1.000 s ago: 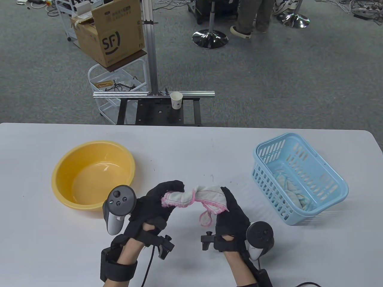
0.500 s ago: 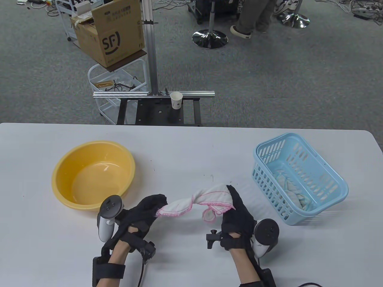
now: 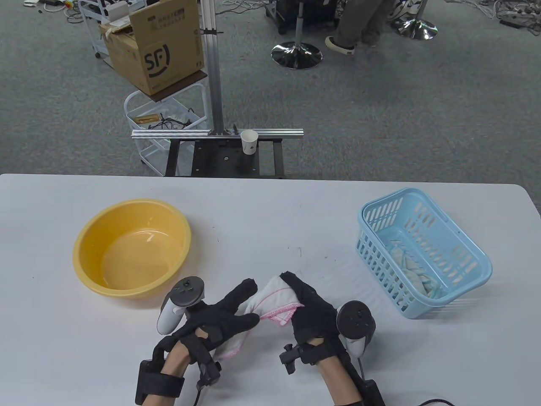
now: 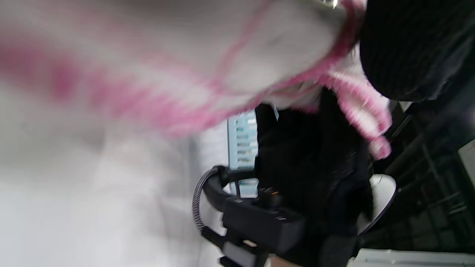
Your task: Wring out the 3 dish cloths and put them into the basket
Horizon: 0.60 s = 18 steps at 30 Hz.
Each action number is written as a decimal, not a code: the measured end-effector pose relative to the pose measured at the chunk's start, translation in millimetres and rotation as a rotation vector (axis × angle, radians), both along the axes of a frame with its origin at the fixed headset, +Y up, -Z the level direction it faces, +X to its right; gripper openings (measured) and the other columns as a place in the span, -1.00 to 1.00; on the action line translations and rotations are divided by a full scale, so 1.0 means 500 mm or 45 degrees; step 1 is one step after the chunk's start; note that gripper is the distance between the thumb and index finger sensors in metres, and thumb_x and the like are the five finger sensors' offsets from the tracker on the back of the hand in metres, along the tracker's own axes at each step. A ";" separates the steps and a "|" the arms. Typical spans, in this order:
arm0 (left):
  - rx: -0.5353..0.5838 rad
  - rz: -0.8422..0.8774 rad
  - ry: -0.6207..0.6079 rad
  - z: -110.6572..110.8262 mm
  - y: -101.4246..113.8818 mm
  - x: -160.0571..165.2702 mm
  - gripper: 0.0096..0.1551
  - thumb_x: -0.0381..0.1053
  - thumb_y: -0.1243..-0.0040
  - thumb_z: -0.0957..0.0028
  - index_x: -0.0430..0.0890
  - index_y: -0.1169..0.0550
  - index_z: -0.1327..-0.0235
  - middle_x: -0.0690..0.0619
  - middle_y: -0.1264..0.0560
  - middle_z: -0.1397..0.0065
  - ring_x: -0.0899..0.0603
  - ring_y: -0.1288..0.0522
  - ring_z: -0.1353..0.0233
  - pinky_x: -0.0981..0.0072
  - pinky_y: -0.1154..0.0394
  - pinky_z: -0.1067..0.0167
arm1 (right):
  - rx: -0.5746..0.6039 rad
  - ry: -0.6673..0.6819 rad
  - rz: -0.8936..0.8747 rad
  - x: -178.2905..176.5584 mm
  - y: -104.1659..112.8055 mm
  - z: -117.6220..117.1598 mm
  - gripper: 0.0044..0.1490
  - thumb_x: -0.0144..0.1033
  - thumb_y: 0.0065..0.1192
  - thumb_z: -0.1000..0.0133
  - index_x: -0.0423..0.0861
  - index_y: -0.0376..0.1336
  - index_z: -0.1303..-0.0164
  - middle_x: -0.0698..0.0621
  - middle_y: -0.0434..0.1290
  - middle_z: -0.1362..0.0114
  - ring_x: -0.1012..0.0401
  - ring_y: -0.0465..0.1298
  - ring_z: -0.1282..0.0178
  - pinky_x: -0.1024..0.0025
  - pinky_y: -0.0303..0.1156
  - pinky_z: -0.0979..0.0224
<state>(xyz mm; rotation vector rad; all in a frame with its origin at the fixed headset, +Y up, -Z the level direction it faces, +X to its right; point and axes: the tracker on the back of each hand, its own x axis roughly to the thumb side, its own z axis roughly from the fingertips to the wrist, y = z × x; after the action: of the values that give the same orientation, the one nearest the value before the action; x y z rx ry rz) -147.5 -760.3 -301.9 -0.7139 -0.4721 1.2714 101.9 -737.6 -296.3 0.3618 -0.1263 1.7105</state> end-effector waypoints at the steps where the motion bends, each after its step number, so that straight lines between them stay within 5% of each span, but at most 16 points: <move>1: -0.024 0.002 -0.027 0.000 -0.006 0.006 0.40 0.51 -0.42 0.20 0.16 0.14 -0.68 0.16 0.16 -0.75 -0.17 0.25 -0.79 -0.35 0.28 -0.58 | -0.042 0.043 -0.055 -0.005 -0.003 0.000 -0.38 -0.18 0.33 -0.17 -0.10 0.28 -0.42 -0.08 0.62 -0.27 -0.16 0.34 -0.53 -0.34 0.13 -0.51; 7: -0.247 0.201 -0.169 0.003 -0.042 0.024 0.28 0.47 -0.45 0.17 0.06 -0.08 -0.69 0.07 -0.20 -0.67 -0.25 -0.22 -0.68 -0.34 0.01 -0.59 | -0.186 0.180 -0.212 -0.019 -0.022 -0.003 -0.38 -0.17 0.32 -0.18 -0.14 0.28 -0.41 -0.08 0.64 -0.23 -0.15 0.30 -0.56 -0.34 0.08 -0.52; 13: -0.370 0.308 -0.220 0.006 -0.062 0.048 -0.12 0.38 -0.43 0.07 -0.01 -0.48 -0.45 0.10 -0.59 -0.26 -0.14 -0.62 -0.21 -0.13 -0.42 -0.36 | -0.179 0.192 -0.160 -0.022 -0.024 -0.004 -0.37 -0.15 0.31 -0.18 -0.14 0.27 -0.42 -0.09 0.65 -0.24 -0.16 0.31 -0.56 -0.35 0.08 -0.52; 18: -0.348 0.193 -0.152 0.004 -0.055 0.043 -0.37 0.29 -0.45 0.05 -0.07 -0.67 -0.14 0.13 -0.68 0.08 -0.05 -0.68 0.13 -0.05 -0.54 -0.11 | -0.134 0.189 -0.057 -0.018 -0.013 -0.001 -0.30 -0.32 0.25 -0.20 0.05 0.11 -0.57 -0.19 0.25 -0.62 -0.27 0.15 -0.62 -0.43 0.02 -0.52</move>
<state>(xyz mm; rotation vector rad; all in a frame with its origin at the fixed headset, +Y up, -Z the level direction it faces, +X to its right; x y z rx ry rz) -126.2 -787.9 -300.1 -1.0033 -0.4601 1.4576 93.0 -744.3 -296.9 0.4029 0.0636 1.6333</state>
